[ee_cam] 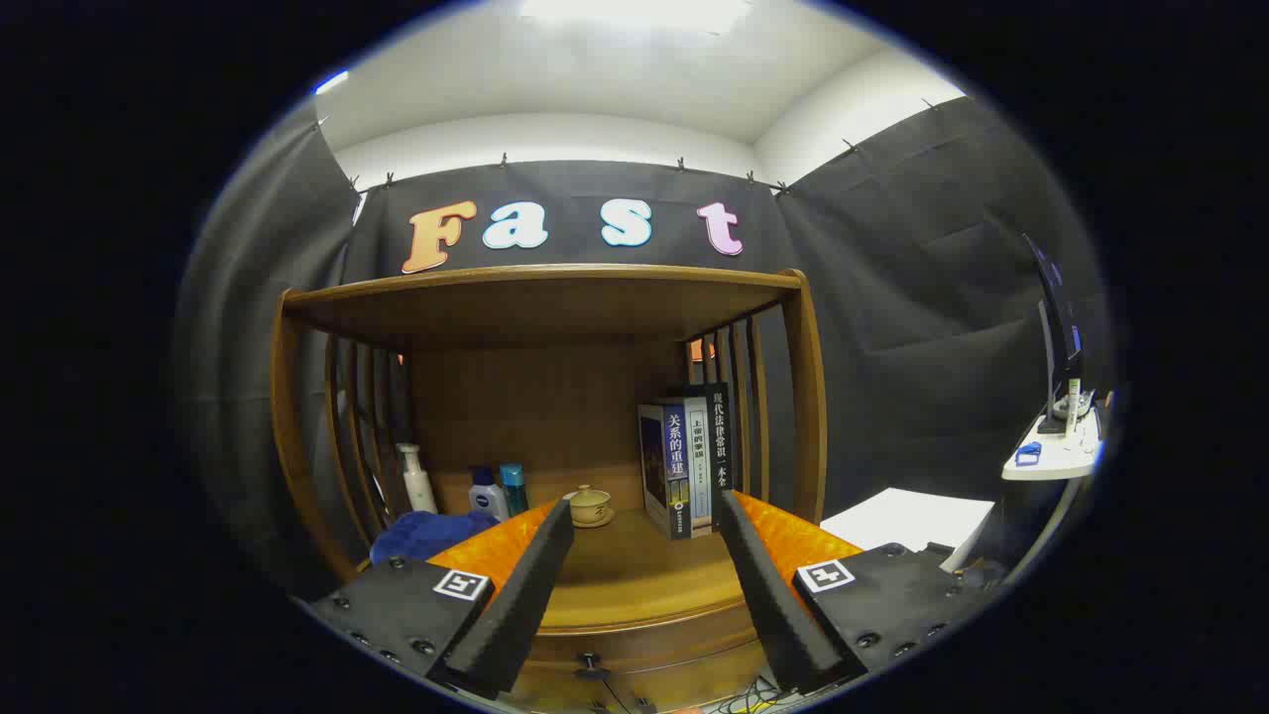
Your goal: Pull open the drawer, take out the items inside it, and place them on the countertop above the cabinet.
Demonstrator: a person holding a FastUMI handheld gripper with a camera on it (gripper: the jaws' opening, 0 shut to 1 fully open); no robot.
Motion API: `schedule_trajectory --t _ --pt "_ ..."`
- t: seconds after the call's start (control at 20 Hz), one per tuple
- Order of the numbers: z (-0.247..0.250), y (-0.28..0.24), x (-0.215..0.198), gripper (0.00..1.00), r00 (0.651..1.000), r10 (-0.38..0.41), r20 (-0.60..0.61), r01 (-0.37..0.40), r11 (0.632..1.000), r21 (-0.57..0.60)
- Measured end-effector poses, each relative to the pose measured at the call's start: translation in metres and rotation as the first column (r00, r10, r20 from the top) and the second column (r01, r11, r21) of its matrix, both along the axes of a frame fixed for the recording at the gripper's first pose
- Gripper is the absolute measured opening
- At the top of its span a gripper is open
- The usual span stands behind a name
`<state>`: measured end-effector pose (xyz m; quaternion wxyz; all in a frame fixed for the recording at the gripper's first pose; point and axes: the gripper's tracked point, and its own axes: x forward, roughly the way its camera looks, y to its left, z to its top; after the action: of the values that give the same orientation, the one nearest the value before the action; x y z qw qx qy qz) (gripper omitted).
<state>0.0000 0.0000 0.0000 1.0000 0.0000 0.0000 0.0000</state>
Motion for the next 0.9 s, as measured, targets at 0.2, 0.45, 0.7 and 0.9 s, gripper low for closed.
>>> schedule_trajectory --t 0.2,0.45,0.7,0.9 --pt "-0.004 0.002 0.001 0.97 1.000 0.007 -0.009 -0.007 1.000 0.000" --pt "-0.005 0.008 0.001 0.97 1.000 0.026 -0.015 -0.026 1.000 -0.008" --pt "-0.005 0.014 -0.001 0.97 0.999 0.041 -0.009 -0.041 0.999 -0.011" --pt "-0.008 0.016 -0.002 0.97 0.999 0.053 -0.007 -0.053 0.999 -0.009"
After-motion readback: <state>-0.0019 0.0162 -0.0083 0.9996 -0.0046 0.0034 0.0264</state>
